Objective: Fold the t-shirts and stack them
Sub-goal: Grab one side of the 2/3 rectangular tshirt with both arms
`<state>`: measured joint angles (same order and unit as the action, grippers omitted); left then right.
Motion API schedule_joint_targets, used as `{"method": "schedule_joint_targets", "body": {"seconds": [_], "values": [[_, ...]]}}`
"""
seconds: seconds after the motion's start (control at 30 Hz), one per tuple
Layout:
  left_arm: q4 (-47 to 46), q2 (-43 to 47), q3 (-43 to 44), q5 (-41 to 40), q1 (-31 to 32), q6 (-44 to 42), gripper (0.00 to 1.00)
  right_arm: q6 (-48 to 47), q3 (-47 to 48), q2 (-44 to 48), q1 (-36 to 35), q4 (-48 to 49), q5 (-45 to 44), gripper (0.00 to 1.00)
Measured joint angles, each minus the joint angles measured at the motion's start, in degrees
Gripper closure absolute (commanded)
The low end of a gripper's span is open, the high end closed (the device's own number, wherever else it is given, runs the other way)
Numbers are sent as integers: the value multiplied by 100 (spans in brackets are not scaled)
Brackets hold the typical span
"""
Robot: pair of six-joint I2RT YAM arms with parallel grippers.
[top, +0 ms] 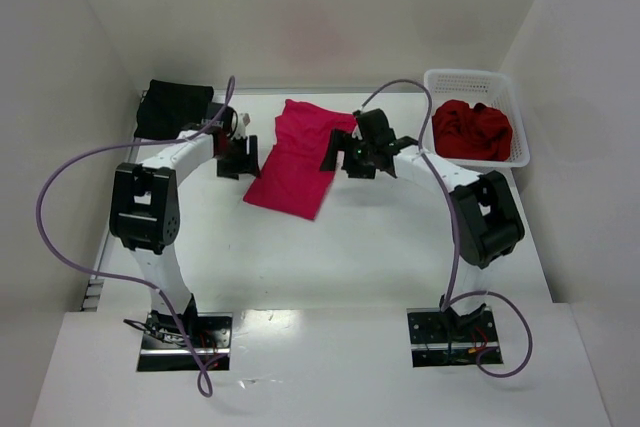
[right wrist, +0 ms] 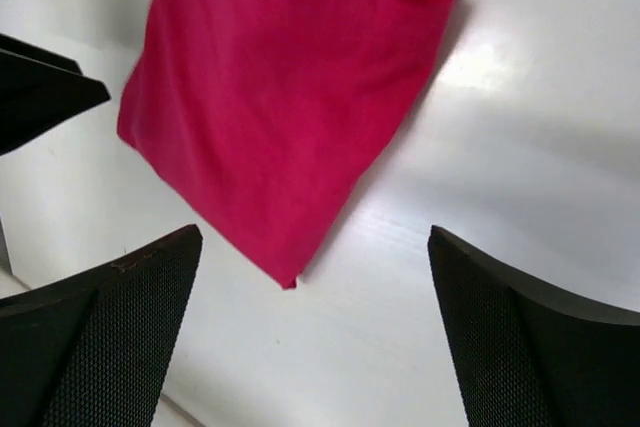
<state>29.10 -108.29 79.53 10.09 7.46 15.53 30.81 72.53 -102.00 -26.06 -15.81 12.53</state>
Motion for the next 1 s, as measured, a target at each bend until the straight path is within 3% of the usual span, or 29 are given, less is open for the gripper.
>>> {"method": "schedule_joint_targets", "body": {"seconds": [0.4, 0.67, 0.9, 1.0], "values": [[348, -39, -313, 177, 7, -37, 28, 968, -584, -136, -1547, 133, 223, 4], [332, -39, -422, 247, 7, -39, 29, 1333, -787, -173, -1567, 142, -450, 9], [299, -39, -494, 262, 7, -35, 29, 1641, -885, -173, -1569, 175, -992, 18], [295, -39, -496, 262, 7, -35, 29, 1744, -885, -197, -1569, 249, -1043, 27]]}}
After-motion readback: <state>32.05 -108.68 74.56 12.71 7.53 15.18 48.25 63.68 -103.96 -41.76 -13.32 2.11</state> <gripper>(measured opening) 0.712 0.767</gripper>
